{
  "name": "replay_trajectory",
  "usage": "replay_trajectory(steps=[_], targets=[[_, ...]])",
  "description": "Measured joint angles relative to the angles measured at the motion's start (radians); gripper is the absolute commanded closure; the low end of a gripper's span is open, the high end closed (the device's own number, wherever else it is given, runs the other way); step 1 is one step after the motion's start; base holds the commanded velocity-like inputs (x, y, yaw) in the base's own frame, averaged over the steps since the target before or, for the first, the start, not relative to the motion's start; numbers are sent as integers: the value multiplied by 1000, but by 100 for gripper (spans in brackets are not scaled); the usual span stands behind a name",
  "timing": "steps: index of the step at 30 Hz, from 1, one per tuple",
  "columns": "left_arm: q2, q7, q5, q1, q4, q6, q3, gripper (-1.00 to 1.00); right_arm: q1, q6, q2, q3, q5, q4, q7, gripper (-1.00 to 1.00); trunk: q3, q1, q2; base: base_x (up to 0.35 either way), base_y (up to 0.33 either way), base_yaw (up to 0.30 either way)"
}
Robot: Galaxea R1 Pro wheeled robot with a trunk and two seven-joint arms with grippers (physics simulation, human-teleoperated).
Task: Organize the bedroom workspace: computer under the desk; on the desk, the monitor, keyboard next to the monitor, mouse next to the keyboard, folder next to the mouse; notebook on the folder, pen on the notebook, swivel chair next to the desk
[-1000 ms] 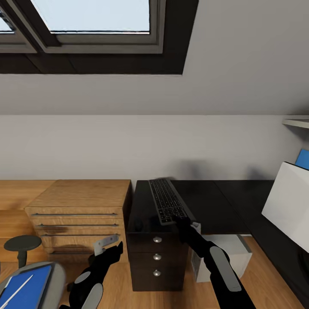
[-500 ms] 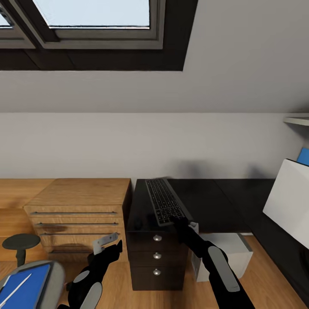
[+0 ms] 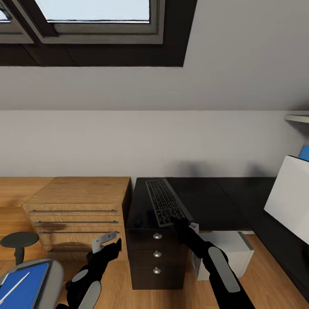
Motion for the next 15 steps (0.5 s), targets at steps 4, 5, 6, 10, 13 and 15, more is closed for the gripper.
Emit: replay_trajectory(steps=[4,5,6,10,13,15], targets=[[0,0,0,0,-1,0,0,-100,0,-3,0,0,3,1,0,100,-13,15,-28,0,0,0],[0,0,0,0,-1,0,0,-100,0,-3,0,0,4,1,0,100,-16,19,-35,0,0,0],[0,0,0,0,-2,0,0,-100,0,-4,0,0,5,2,0,100,-19,23,-42,0,0,0],[0,0,0,0,-3,0,1,-100,0,-5,0,1,6,2,0,100,-31,38,-70,0,0,0],[0,0,0,0,-3,0,2,-100,0,-6,1,1,9,2,-1,100,-41,50,-91,0,0,0],[0,0,0,0,-3,0,1,-100,0,-6,1,2,21,3,-1,100,-47,58,-105,0,0,0]])
